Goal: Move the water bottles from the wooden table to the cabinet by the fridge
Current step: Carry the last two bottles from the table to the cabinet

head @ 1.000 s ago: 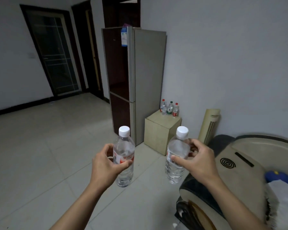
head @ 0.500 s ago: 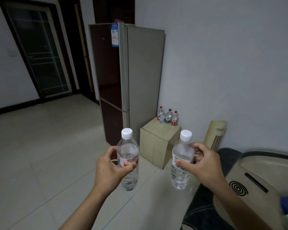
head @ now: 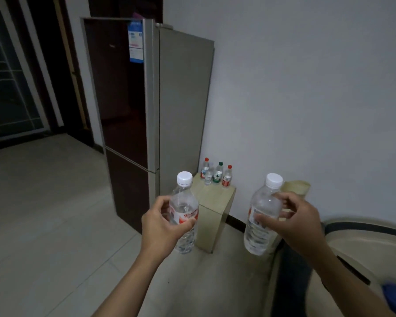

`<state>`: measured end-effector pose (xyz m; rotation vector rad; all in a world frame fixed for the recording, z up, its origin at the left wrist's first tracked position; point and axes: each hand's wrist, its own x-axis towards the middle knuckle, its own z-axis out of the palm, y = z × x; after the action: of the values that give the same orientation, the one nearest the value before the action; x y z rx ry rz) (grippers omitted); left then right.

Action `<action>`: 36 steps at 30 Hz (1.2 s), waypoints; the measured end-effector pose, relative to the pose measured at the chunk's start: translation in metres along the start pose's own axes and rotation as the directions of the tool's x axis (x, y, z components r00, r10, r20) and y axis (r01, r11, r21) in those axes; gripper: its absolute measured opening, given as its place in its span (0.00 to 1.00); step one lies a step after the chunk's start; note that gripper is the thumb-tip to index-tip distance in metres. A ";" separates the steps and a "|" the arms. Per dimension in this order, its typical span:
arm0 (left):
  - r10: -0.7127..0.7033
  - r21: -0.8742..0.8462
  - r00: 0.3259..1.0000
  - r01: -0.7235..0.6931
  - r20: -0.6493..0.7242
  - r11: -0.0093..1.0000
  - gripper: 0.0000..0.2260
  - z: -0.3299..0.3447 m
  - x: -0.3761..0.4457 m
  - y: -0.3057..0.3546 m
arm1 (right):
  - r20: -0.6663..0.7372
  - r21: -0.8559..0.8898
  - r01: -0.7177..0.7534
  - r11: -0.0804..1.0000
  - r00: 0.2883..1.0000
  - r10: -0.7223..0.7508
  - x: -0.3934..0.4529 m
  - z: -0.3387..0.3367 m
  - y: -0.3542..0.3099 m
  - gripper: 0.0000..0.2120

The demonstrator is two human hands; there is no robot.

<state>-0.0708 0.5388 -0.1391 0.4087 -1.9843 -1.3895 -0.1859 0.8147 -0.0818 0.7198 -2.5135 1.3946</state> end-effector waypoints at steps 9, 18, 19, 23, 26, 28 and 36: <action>-0.032 0.062 0.999 0.029 0.037 0.998 0.23 0.043 0.111 -0.040 | -0.009 0.054 0.043 0.998 0.999 -0.043 0.109 0.061 0.060 0.32; -0.049 0.166 0.999 0.047 0.005 0.985 0.23 0.124 0.231 -0.066 | 0.006 0.049 0.056 0.997 0.998 -0.056 0.261 0.083 0.143 0.32; -0.047 0.169 0.999 0.045 0.004 0.985 0.23 0.130 0.242 -0.067 | 0.003 0.038 0.069 0.997 0.998 -0.069 0.276 0.083 0.148 0.32; -0.057 0.161 0.998 0.053 0.022 0.986 0.23 0.158 0.289 -0.079 | -0.015 0.029 0.077 0.997 0.997 -0.077 0.328 0.086 0.169 0.29; -0.087 0.139 0.995 0.079 0.050 0.987 0.24 0.178 0.322 -0.094 | -0.020 0.032 0.058 0.998 0.998 -0.057 0.356 0.094 0.186 0.28; -0.087 0.126 0.994 0.077 0.073 0.989 0.24 0.192 0.345 -0.106 | -0.017 0.024 0.036 0.999 0.999 -0.035 0.373 0.100 0.196 0.28; -0.048 -0.043 0.989 0.054 0.138 0.998 0.24 0.235 0.463 -0.140 | -0.121 -0.107 -0.035 0.994 0.992 0.022 0.456 0.116 0.201 0.25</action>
<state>-0.5824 0.3752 -0.1567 0.3530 -2.0597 -1.5292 -0.6712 0.6589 -0.1237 0.5641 -2.4925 1.2582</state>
